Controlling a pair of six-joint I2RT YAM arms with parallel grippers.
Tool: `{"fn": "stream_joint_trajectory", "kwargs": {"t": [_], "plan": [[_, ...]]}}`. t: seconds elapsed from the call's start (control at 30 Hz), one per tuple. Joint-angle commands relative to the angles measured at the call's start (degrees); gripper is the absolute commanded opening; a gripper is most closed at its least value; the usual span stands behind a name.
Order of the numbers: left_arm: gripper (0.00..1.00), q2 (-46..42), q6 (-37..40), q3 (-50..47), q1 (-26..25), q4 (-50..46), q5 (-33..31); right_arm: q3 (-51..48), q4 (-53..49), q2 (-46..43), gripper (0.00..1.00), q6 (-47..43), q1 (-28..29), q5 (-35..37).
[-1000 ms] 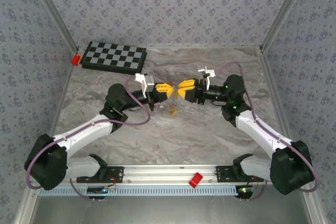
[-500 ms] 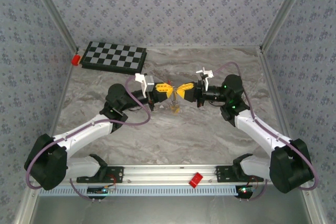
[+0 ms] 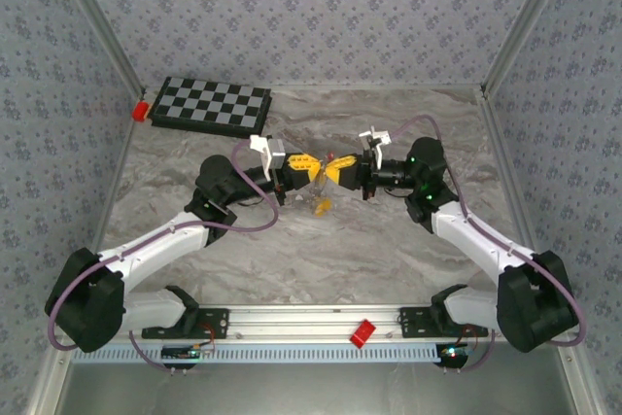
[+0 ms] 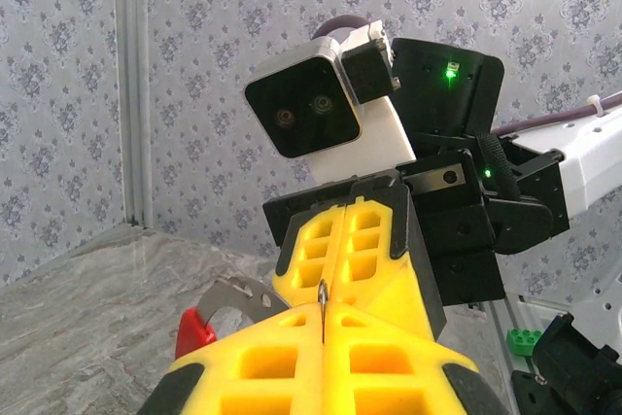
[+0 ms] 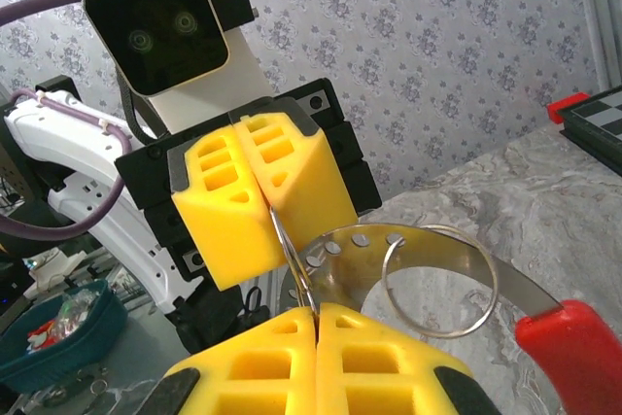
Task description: Put the keys on the keyring
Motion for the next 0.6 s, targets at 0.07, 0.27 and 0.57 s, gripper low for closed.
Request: {"fn": "stream_joint_trajectory", "kwargs": {"t": [0.07,0.27,0.57], "plan": [[0.00,-1.1,-0.9,1.1,-0.8,5.7,0.7,0.1,-0.3,1.4,0.05,-1.0,0.8,-1.4],[0.00,-0.4,-0.8,1.1,-0.9,5.6,1.1,0.1,0.2,0.9,0.14,-1.0,0.9,-0.4],[0.00,-1.1,-0.9,0.5,-0.9,5.3,-0.3,-2.5,-1.9,-3.9,0.34,-3.9,-0.9,4.9]]}}
